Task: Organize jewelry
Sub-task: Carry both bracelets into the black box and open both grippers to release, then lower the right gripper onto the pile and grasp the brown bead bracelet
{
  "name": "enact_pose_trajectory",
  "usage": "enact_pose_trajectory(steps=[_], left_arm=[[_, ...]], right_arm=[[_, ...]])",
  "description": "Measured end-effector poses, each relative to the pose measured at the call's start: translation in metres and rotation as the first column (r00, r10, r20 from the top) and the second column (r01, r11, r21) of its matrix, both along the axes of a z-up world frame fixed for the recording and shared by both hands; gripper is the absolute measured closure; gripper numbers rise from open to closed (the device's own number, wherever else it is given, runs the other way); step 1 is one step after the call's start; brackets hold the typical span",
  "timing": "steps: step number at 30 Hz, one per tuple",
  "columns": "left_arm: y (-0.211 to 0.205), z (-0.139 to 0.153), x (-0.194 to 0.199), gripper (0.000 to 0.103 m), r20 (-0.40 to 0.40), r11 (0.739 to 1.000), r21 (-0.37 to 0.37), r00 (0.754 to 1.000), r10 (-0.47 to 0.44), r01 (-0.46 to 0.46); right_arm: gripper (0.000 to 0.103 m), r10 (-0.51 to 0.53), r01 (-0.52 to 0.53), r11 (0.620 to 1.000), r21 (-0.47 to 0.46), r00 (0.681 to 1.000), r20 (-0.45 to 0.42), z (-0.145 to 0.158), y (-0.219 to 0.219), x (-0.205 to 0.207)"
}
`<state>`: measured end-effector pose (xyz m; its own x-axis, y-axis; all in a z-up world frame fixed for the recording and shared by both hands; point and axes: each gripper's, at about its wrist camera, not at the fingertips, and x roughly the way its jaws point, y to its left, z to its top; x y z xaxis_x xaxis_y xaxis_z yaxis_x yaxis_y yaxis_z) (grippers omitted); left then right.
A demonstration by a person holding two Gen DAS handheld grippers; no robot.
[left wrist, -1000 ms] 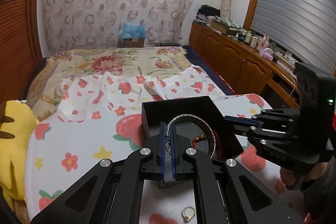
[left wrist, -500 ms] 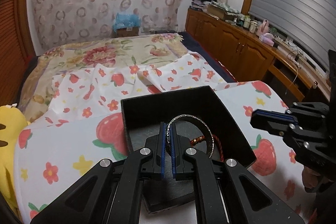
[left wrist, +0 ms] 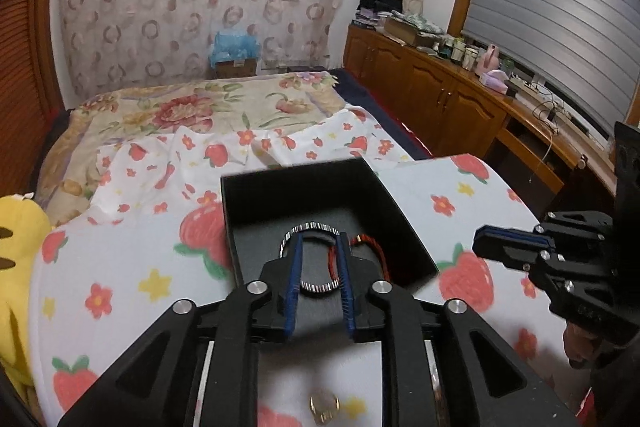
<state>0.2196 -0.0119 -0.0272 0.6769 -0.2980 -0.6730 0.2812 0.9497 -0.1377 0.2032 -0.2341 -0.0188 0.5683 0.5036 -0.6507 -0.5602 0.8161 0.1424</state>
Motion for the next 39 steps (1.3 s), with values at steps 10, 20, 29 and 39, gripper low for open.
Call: enact_pose_trajectory(steps=[10, 20, 29, 39], left_arm=[[0.007, -0.005, -0.068, 0.074, 0.019, 1.000, 0.023, 1.000, 0.010, -0.010], [0.012, -0.010, -0.125, 0.062, 0.048, 0.999, 0.043, 0.998, 0.030, -0.032], [0.026, -0.020, -0.159, 0.058, 0.041, 0.997, 0.047, 0.997, 0.066, -0.068], [0.047, -0.031, -0.178, 0.058, 0.007, 0.993, 0.050, 0.995, 0.104, -0.104]], right_arm=[[0.089, 0.019, -0.019, 1.000, -0.007, 1.000, -0.010, -0.008, 0.007, -0.047], [0.089, 0.038, -0.038, 0.999, 0.006, 0.999, -0.014, -0.015, 0.016, -0.080], [0.079, 0.059, -0.060, 0.998, -0.012, 0.997, -0.052, -0.025, 0.031, -0.089], [0.076, 0.048, -0.057, 0.996, -0.066, 0.991, -0.126, -0.046, 0.050, -0.079]])
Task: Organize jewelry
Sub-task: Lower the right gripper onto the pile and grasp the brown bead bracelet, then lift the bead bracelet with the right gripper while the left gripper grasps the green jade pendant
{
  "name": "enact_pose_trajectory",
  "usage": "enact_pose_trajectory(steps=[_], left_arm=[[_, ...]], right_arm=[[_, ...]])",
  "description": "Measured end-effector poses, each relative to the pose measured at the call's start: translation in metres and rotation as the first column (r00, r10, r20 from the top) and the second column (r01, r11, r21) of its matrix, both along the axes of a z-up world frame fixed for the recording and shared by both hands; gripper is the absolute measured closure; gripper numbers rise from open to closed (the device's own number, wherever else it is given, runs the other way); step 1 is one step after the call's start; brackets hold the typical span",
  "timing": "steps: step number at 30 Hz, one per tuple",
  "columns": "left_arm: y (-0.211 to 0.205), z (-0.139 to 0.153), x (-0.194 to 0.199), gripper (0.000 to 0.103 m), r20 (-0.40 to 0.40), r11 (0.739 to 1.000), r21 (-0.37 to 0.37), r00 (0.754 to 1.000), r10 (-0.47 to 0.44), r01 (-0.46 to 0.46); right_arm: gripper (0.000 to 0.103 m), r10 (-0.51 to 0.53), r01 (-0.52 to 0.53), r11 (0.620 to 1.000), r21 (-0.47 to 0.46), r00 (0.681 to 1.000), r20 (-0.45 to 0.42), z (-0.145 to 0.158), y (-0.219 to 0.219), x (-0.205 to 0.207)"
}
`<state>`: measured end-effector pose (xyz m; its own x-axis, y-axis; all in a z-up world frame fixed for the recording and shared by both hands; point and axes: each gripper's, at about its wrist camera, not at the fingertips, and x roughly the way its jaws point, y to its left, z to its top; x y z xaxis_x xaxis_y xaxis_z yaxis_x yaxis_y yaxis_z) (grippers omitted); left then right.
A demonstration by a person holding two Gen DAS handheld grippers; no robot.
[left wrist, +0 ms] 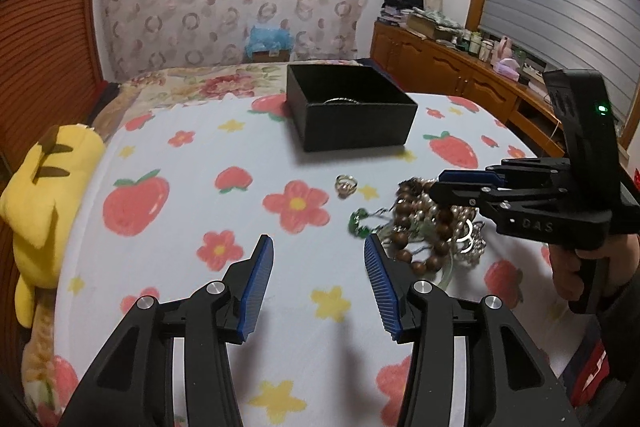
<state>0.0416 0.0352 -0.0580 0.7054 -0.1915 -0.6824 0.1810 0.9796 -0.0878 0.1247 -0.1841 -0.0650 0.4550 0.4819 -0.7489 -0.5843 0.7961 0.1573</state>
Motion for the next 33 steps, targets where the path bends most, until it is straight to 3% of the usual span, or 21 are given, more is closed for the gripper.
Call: enact_pose_trajectory(steps=[18, 21, 24, 33], left_arm=[[-0.001, -0.006, -0.011, 0.058, -0.003, 1.000, -0.008, 1.000, -0.007, 0.007], [-0.002, -0.006, -0.012, 0.058, -0.001, 1.000, -0.006, 1.000, -0.007, 0.007], [-0.004, -0.006, -0.011, 0.057, -0.003, 1.000, -0.005, 1.000, -0.006, 0.006], [-0.014, -0.006, 0.004, 0.057, -0.026, 1.000, 0.001, 1.000, -0.014, 0.014]], right_arm=[[0.069, -0.017, 0.014, 0.997, -0.079, 0.999, -0.041, -0.011, 0.023, 0.014], [0.083, -0.004, 0.001, 0.998, -0.064, 0.999, -0.041, -0.008, 0.021, 0.011], [0.088, -0.006, 0.005, 0.999, -0.053, 1.000, -0.017, -0.003, 0.017, 0.006], [0.088, 0.013, -0.016, 1.000, 0.024, 0.995, 0.103, 0.038, -0.003, -0.015]])
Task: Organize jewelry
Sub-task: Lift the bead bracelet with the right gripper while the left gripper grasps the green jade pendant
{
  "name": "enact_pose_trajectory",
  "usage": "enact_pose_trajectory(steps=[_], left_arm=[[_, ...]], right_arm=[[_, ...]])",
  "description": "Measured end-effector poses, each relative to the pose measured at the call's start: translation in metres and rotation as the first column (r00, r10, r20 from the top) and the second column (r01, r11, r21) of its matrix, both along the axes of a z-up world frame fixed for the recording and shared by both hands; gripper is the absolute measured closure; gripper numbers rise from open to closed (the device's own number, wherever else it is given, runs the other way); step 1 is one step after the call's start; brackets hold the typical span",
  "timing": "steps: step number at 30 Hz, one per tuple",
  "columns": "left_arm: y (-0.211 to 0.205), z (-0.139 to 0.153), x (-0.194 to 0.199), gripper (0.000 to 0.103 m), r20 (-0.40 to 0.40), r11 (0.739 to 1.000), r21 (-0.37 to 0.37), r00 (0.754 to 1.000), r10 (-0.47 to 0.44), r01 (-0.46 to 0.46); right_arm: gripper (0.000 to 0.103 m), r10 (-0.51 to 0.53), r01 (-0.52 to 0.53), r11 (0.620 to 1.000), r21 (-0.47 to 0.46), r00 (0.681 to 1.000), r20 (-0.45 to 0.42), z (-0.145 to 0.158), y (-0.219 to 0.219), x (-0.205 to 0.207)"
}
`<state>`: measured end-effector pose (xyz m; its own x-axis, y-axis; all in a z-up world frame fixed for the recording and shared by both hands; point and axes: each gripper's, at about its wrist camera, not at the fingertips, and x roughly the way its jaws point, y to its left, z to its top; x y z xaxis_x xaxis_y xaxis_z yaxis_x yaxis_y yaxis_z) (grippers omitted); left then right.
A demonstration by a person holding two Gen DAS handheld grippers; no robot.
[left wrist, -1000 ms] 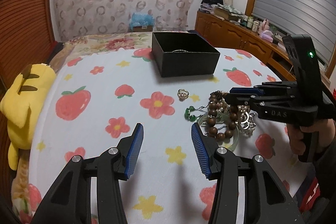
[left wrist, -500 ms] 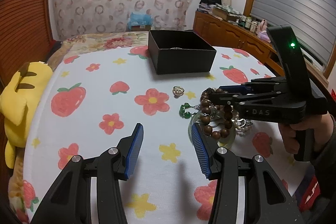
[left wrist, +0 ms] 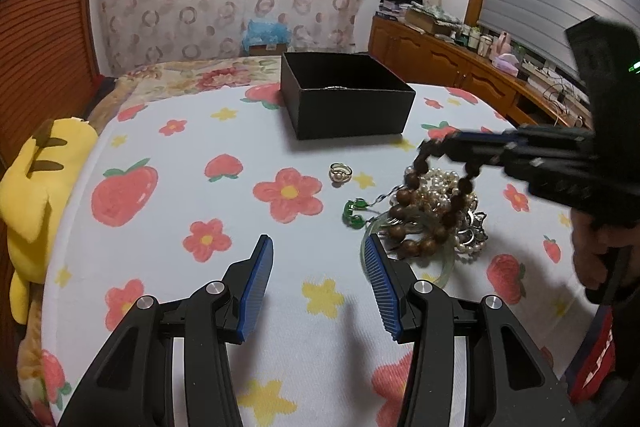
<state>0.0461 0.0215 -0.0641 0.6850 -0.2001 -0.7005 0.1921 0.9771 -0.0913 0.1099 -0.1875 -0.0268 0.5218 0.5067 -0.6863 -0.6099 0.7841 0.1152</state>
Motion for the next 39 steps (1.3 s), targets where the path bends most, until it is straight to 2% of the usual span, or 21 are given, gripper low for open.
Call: enact_pose_trajectory(steps=[5, 11, 21, 24, 26, 30, 35, 36, 37, 39], left_arm=[[-0.004, 0.000, 0.014, 0.058, -0.017, 1.000, -0.019, 1.000, -0.016, 0.015], [-0.018, 0.001, 0.039, 0.058, -0.049, 0.997, -0.047, 0.997, -0.061, 0.059], [-0.037, -0.019, 0.071, 0.073, -0.151, 0.988, -0.051, 0.977, -0.152, 0.146], [-0.040, -0.018, 0.075, 0.074, -0.153, 0.987, -0.038, 0.976, -0.157, 0.153], [-0.041, -0.019, 0.079, 0.081, -0.164, 0.988, -0.025, 0.975, -0.153, 0.151], [-0.043, -0.022, 0.085, 0.082, -0.168, 0.988, -0.014, 0.974, -0.154, 0.154], [-0.047, -0.021, 0.089, 0.082, -0.168, 0.985, 0.037, 0.973, -0.160, 0.168], [-0.048, -0.021, 0.089, 0.083, -0.166, 0.984, 0.042, 0.972, -0.164, 0.173], [-0.048, -0.022, 0.089, 0.091, -0.165, 0.983, 0.039, 0.972, -0.170, 0.179], [-0.048, -0.022, 0.087, 0.094, -0.167, 0.981, 0.034, 0.969, -0.182, 0.190]], right_arm=[[0.088, 0.005, -0.005, 1.000, 0.019, 1.000, 0.029, 0.014, -0.009, -0.006], [0.088, -0.006, 0.006, 1.000, 0.007, 1.000, 0.024, 0.007, -0.010, -0.004], [0.088, -0.033, 0.033, 0.999, 0.018, 0.999, 0.017, -0.001, -0.016, 0.001], [0.088, -0.033, 0.032, 0.999, 0.021, 0.999, 0.015, -0.002, -0.017, 0.001], [0.088, -0.035, 0.034, 0.999, 0.020, 0.999, 0.016, -0.002, -0.017, 0.001], [0.088, -0.036, 0.036, 0.999, 0.023, 0.999, 0.012, -0.004, -0.018, 0.001], [0.088, -0.036, 0.035, 0.999, 0.024, 0.999, 0.011, -0.005, -0.019, 0.000], [0.088, -0.035, 0.035, 0.999, 0.024, 0.999, 0.012, -0.005, -0.019, 0.000], [0.088, -0.036, 0.035, 0.999, 0.024, 0.999, 0.012, -0.005, -0.019, 0.000], [0.088, -0.035, 0.035, 0.999, 0.024, 0.999, 0.011, -0.005, -0.019, 0.000]])
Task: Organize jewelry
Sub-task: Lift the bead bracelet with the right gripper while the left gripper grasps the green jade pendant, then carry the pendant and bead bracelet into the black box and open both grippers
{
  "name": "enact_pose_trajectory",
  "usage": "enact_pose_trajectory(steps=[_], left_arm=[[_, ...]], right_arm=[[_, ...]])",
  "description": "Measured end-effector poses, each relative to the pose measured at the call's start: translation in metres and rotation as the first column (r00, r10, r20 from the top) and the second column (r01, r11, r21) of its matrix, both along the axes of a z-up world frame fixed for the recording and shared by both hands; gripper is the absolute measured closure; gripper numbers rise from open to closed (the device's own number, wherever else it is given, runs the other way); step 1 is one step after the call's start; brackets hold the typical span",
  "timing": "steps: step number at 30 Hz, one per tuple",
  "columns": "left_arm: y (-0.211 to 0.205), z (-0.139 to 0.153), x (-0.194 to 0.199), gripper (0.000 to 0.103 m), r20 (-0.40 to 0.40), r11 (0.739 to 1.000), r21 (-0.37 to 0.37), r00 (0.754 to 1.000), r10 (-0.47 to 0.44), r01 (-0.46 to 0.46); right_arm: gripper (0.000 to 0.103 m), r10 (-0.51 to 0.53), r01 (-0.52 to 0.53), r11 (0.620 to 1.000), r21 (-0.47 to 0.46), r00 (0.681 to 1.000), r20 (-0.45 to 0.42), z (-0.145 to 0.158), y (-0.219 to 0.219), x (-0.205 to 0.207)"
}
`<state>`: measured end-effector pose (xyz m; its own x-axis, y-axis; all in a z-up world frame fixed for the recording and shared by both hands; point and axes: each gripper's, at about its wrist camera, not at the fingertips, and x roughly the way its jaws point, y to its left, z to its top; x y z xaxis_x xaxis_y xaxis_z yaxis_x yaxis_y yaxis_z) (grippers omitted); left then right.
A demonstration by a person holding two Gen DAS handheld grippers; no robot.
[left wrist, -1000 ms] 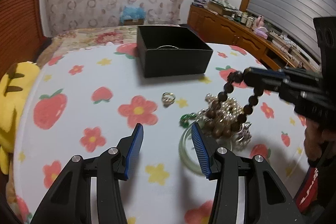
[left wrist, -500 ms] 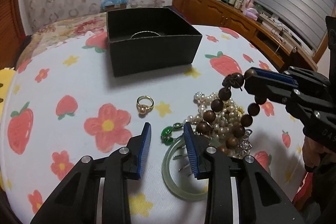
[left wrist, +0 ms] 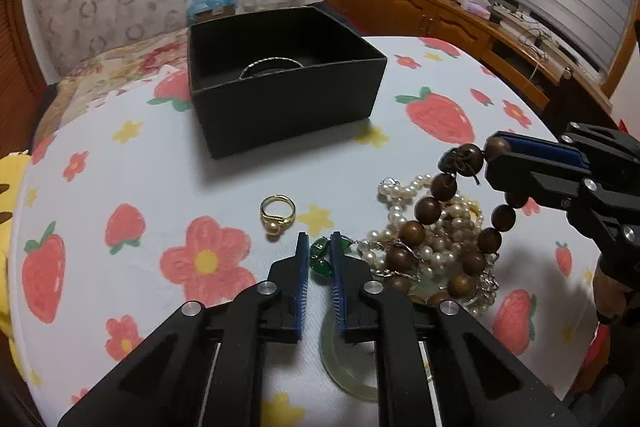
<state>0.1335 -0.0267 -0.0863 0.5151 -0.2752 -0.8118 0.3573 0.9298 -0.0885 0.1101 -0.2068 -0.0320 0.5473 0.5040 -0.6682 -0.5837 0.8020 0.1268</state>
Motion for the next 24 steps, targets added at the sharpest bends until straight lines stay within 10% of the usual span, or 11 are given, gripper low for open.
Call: enact_pose_trajectory(steps=[24], left_arm=[[0.014, 0.086, -0.038, 0.094, 0.251, 0.997, -0.069, 0.966, 0.063, -0.047]], right_arm=[[0.088, 0.004, -0.004, 1.000, 0.000, 1.000, 0.007, -0.001, 0.001, 0.000]])
